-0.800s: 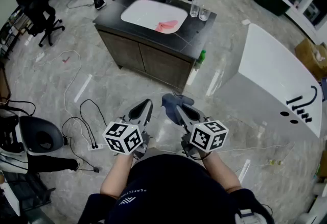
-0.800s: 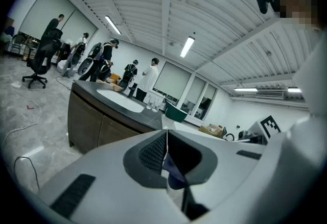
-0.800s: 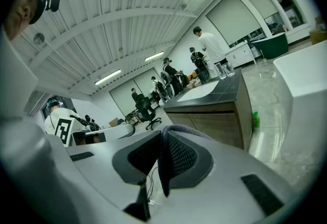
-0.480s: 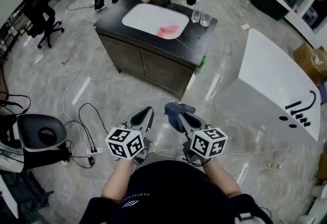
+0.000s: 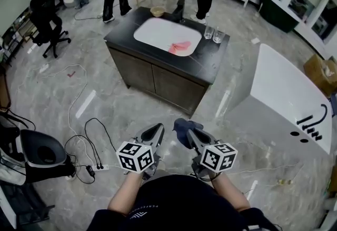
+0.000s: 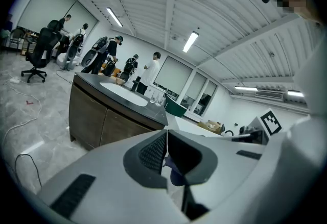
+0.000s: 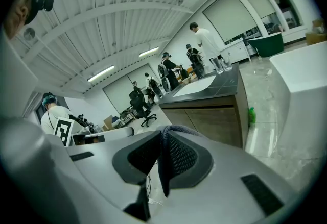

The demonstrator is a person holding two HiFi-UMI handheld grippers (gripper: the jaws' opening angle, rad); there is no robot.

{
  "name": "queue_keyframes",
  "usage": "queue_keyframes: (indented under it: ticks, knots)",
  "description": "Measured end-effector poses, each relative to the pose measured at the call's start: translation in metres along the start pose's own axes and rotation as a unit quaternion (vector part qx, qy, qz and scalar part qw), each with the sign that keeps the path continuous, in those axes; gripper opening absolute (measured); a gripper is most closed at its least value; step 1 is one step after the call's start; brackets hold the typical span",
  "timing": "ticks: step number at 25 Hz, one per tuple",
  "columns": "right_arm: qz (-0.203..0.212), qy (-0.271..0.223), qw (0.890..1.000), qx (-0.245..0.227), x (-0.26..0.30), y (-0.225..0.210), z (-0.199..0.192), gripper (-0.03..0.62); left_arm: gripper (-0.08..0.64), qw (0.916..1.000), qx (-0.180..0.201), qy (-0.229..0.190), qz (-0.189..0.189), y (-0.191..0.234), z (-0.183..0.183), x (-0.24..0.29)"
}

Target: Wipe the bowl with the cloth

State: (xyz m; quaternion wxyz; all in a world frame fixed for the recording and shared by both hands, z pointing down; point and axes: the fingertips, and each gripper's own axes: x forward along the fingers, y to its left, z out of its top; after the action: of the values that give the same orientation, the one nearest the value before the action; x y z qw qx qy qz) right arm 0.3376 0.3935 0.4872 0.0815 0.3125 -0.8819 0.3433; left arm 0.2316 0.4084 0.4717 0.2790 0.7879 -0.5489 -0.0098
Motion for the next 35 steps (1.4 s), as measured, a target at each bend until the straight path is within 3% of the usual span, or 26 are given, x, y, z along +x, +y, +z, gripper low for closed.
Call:
queue_keyframes:
  ticks: [11, 18, 29, 35]
  knots:
    - [0.007, 0.008, 1.000, -0.006, 0.057, 0.035, 0.000, 0.058, 0.012, 1.0000, 0.006, 0.006, 0.002, 0.056, 0.020, -0.023]
    - [0.002, 0.012, 1.000, -0.012, 0.081, 0.052, -0.004, 0.058, 0.012, 0.9999, -0.009, 0.011, 0.001, 0.090, 0.022, -0.035]
    - [0.010, 0.026, 0.999, -0.021, 0.138, 0.034, 0.028, 0.058, 0.012, 0.9994, -0.029, 0.005, 0.019, 0.130, 0.040, -0.010]
    - [0.027, 0.051, 0.998, -0.034, 0.187, 0.017, 0.058, 0.058, 0.012, 0.9986, -0.041, -0.002, 0.035, 0.158, 0.069, 0.029]
